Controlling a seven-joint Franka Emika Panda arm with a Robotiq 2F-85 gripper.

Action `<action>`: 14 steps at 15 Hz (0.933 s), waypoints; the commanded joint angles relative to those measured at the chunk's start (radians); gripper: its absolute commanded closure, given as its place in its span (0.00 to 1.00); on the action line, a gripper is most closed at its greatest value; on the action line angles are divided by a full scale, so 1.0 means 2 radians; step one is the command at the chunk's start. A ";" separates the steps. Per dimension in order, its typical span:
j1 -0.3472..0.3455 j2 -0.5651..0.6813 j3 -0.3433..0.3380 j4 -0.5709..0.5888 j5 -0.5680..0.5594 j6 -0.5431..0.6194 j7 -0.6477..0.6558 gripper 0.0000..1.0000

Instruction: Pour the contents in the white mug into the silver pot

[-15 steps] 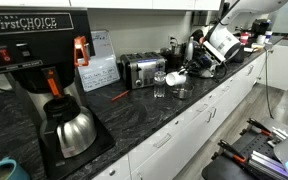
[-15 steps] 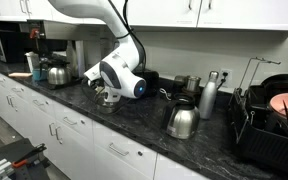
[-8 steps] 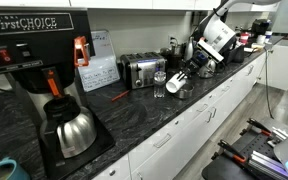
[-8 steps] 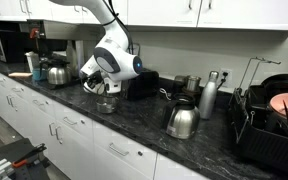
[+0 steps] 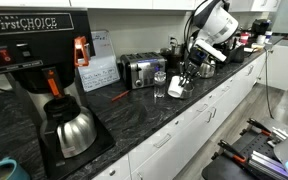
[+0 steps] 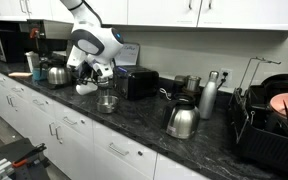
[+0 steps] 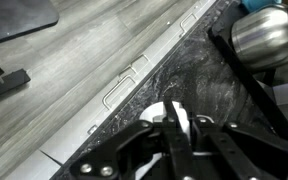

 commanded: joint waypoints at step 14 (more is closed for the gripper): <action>0.073 -0.099 0.234 -0.145 -0.360 0.392 0.302 0.98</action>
